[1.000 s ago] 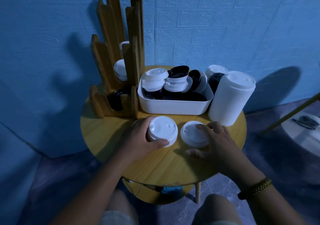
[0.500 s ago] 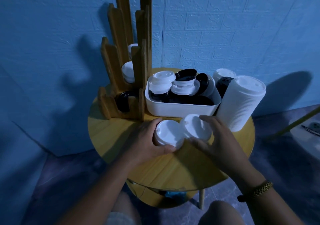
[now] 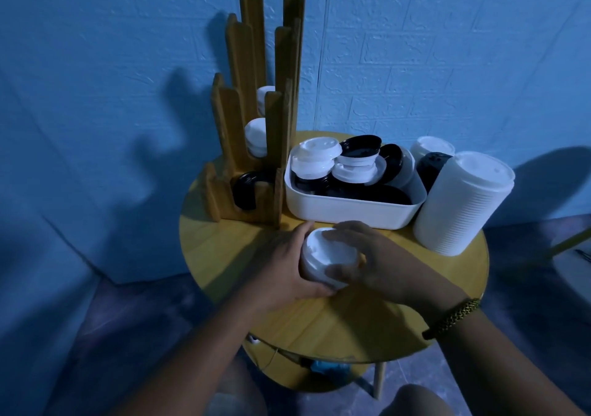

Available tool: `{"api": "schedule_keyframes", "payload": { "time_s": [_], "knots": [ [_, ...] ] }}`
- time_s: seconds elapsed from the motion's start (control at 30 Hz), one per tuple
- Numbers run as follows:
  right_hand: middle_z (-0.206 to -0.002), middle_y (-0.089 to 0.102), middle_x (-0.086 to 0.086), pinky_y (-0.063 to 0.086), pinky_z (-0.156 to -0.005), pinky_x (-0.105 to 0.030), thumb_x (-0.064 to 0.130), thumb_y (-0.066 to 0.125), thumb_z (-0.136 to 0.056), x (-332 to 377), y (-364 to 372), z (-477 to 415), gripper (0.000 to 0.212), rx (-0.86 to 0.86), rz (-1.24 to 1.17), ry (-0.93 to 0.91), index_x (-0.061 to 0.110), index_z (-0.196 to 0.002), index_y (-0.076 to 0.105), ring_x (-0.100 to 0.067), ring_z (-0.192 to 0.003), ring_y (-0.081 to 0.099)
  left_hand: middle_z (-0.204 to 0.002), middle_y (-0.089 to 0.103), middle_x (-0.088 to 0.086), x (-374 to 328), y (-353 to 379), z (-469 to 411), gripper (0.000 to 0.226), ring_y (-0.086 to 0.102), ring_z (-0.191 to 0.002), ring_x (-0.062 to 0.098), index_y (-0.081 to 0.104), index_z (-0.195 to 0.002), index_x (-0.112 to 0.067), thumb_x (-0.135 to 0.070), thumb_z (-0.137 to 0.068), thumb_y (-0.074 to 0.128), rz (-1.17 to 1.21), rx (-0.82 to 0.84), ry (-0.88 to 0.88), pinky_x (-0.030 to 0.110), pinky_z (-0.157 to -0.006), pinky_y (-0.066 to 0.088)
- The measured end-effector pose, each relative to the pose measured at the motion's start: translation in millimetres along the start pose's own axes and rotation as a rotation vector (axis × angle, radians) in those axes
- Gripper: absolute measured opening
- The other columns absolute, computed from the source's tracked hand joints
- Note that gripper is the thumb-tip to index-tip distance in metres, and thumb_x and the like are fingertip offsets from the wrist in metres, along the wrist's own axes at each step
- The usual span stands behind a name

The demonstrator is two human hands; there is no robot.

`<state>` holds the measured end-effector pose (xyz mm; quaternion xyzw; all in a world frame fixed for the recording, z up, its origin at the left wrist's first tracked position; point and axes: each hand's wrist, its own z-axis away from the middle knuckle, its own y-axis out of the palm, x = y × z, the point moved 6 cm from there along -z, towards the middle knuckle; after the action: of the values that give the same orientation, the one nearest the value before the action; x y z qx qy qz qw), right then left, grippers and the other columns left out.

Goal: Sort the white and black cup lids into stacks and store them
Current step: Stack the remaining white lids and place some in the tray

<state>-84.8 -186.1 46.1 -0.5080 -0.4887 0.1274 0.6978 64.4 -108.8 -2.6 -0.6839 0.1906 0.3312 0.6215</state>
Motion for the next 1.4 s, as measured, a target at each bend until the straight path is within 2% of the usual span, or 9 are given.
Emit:
{"api": "schedule_keyframes", "payload": {
  "time_s": [0.13,0.27,0.4,0.53,0.67,0.8,1.03,1.17,1.4],
  "knots": [
    [-0.132,0.038,0.009,0.043,-0.095,-0.026,0.065,0.069,-0.078,9.4,7.9,2.2,0.071,-0.187,0.143,0.1,0.033,-0.137,0.046,-0.011,-0.119,0.038,-0.153,0.035,-0.012,-0.6,-1.2,-0.2,0.115,0.036,-0.136,0.013,0.011,-0.155,-0.046,-0.046,-0.07,0.088,-0.033,-0.012,-0.002,0.037,-0.105,0.045],
    [-0.131,0.036,0.01,0.038,-0.098,-0.024,0.065,0.068,-0.077,11.2,15.7,4.8,0.07,-0.215,0.121,0.073,0.032,-0.135,0.047,-0.009,-0.122,0.033,-0.154,0.035,-0.011,-0.8,-2.9,0.2,0.112,0.035,-0.137,0.013,0.011,-0.156,-0.044,-0.037,-0.073,0.086,-0.034,-0.015,0.0,0.034,-0.107,0.044],
    [-0.137,0.038,0.01,0.04,-0.101,-0.027,0.056,0.071,-0.079,3.3,14.8,5.0,0.064,-0.181,0.044,0.014,0.03,-0.135,0.052,-0.011,-0.125,0.034,-0.148,0.038,-0.014,-2.0,-3.3,-0.4,0.109,0.038,-0.133,0.012,0.019,-0.153,-0.045,-0.043,-0.069,0.087,-0.007,-0.018,0.005,0.035,-0.101,0.046],
    [-0.131,0.041,0.009,0.043,-0.098,-0.031,0.068,0.068,-0.073,2.0,18.0,6.3,0.072,-0.273,0.136,0.053,0.033,-0.134,0.054,-0.012,-0.12,0.038,-0.146,0.041,-0.014,-2.0,-3.3,-0.3,0.103,0.038,-0.128,0.01,0.022,-0.152,-0.045,-0.04,-0.071,0.085,-0.053,-0.024,0.023,0.032,-0.098,0.045],
    [-0.131,0.039,0.014,0.041,-0.097,-0.026,0.072,0.061,-0.075,1.1,21.7,13.2,0.07,-0.287,0.046,0.007,0.034,-0.134,0.054,-0.007,-0.118,0.034,-0.146,0.042,-0.016,-1.6,-3.4,-0.5,0.1,0.036,-0.123,0.004,0.024,-0.15,-0.048,-0.046,-0.07,0.084,-0.078,-0.041,0.038,0.029,-0.096,0.044],
    [-0.135,0.035,0.022,0.043,-0.102,-0.029,0.082,0.05,-0.078,-10.3,21.5,18.3,0.074,-0.253,-0.109,-0.037,0.04,-0.138,0.051,0.0,-0.125,0.036,-0.146,0.043,-0.018,-2.8,-4.1,1.7,0.095,0.04,-0.129,0.007,0.027,-0.149,-0.05,-0.065,-0.071,0.079,-0.032,-0.046,0.051,0.034,-0.098,0.048],
    [-0.144,0.04,0.021,0.042,-0.107,-0.041,0.073,0.052,-0.084,-16.8,23.2,20.9,0.067,-0.291,-0.115,-0.007,0.041,-0.142,0.045,-0.004,-0.13,0.039,-0.153,0.034,-0.016,-1.9,-3.2,1.8,0.105,0.033,-0.137,0.01,0.017,-0.153,-0.049,-0.064,-0.071,0.08,-0.015,-0.006,0.027,0.039,-0.106,0.044],
    [-0.142,0.038,0.029,0.041,-0.109,-0.032,0.066,0.057,-0.085,-19.3,22.6,22.9,0.065,-0.304,-0.133,-0.012,0.039,-0.143,0.045,0.004,-0.13,0.037,-0.148,0.04,-0.015,-2.6,-3.5,2.7,0.093,0.038,-0.133,0.008,0.025,-0.151,-0.047,-0.059,-0.077,0.08,0.012,-0.029,0.036,0.034,-0.102,0.047],
    [-0.147,0.04,0.022,0.034,-0.11,-0.022,0.064,0.049,-0.087,-18.8,20.3,22.3,0.064,-0.29,-0.207,0.019,0.036,-0.144,0.046,0.003,-0.135,0.036,-0.146,0.042,-0.018,-1.6,-5.1,-0.7,0.093,0.041,-0.131,0.007,0.03,-0.151,-0.045,-0.063,-0.074,0.079,0.021,-0.054,0.04,0.035,-0.101,0.049]
  ]
}}
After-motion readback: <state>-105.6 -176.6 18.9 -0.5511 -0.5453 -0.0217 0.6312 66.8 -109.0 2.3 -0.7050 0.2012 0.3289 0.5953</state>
